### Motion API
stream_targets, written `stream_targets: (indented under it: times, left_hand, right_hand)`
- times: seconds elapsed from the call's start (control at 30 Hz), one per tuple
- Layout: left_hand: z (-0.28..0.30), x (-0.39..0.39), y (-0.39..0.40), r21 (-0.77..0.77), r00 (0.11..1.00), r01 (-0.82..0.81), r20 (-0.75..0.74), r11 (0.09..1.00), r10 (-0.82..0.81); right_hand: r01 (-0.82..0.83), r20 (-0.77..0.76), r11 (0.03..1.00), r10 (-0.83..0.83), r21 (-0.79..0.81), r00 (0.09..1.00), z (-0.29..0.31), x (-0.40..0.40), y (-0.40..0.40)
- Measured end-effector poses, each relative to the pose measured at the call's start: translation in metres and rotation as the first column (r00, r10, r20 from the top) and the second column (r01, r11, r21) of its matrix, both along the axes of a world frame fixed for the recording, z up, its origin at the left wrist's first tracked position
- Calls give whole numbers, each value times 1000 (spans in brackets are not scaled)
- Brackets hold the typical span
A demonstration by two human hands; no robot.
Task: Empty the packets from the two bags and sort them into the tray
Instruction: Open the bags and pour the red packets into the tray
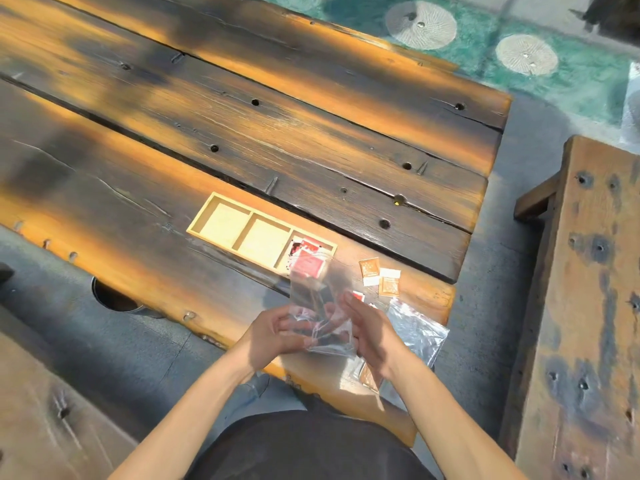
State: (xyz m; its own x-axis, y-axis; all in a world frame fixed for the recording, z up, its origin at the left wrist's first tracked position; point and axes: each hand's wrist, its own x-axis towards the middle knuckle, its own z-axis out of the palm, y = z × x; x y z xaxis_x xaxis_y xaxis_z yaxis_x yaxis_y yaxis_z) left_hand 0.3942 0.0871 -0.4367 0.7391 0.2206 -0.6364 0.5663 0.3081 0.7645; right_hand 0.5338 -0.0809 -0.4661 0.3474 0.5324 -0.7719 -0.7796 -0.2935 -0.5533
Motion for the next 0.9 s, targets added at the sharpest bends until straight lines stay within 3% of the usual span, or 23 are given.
stream_targets:
  times: [0.17, 0.37, 0.5, 0.7, 0.8, 0.9]
  left_hand:
    - [-9, -12, -11, 5, 996, -45, -79, 999, 46]
    - [-21, -36, -2, -27, 906, -414, -110, 910, 409]
    - [-29, -54, 14, -51, 835, -547, -103, 836, 540]
    - [-33, -72, 68, -159, 836, -548, -129, 822, 533]
    - [-29, -77, 101, -269, 865, -501, -163, 822, 474]
    - [-25, -78, 134, -254, 903, -427, -174, 868, 393]
  right_hand:
    - [129, 80, 991, -132, 41, 988, -5, 13, -1]
    - [77, 158, 997, -80, 24, 984, -11, 25, 6]
    - [73, 152, 997, -70, -14, 986, -15, 21, 29]
    - [53, 64, 999, -53, 1, 997, -17, 13, 77]
    - [-31, 103, 999, 30, 11, 994, -7, 5, 110]
    - [-120, 158, 993, 121, -16, 980, 4, -6, 149]
